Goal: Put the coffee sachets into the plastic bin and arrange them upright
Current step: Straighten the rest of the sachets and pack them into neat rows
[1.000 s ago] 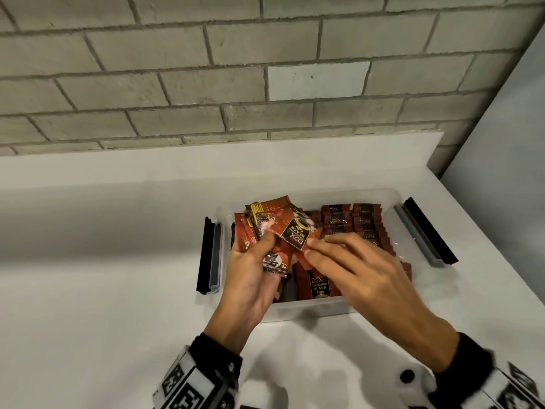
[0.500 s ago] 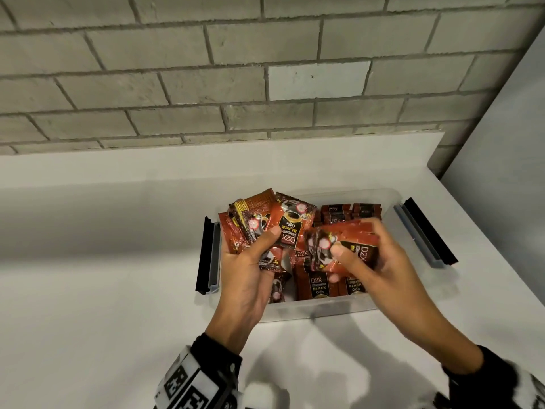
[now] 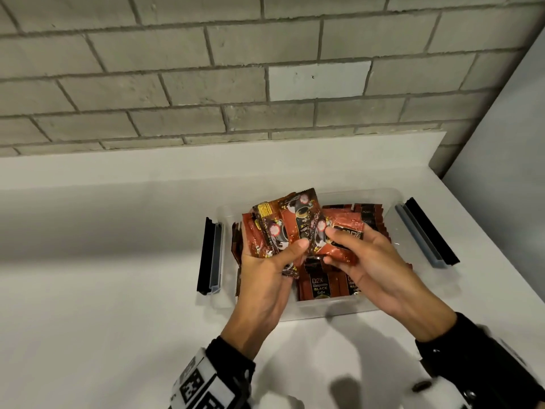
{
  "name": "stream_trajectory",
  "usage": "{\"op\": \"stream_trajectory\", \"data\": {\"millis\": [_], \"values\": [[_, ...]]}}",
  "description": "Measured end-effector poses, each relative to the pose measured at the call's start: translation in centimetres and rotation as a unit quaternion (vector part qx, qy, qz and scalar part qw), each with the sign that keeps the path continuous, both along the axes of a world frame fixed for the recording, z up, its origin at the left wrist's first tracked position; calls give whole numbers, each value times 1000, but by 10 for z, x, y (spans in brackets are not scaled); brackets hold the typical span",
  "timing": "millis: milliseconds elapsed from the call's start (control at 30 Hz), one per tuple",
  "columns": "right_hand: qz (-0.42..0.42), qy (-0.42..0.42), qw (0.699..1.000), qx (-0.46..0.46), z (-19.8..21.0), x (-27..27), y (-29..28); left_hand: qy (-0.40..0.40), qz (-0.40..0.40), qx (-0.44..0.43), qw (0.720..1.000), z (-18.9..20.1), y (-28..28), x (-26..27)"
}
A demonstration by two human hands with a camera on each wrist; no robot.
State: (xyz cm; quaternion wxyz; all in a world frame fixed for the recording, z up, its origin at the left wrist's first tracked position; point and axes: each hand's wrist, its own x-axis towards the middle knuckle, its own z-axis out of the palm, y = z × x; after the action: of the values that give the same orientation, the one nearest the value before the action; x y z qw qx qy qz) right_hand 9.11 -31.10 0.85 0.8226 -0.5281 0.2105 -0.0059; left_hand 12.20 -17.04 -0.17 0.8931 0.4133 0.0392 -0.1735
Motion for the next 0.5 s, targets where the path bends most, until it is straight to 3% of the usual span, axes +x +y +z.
{"op": "stream_trajectory", "data": {"millis": [133, 267, 333, 500], "values": [[39, -19, 995, -92, 11, 0, -9, 10, -14, -37, 999, 7, 2, -1], [111, -13, 976, -187, 22, 2, -22, 17, -11, -21, 1000, 10, 6, 3], [109, -16, 978, -175, 23, 3, -24, 19, -9, -13, 1000, 8, 5, 4], [69, -17, 997, -38, 16, 6, -18, 20, 7, -16, 1000, 4, -1, 0]]}}
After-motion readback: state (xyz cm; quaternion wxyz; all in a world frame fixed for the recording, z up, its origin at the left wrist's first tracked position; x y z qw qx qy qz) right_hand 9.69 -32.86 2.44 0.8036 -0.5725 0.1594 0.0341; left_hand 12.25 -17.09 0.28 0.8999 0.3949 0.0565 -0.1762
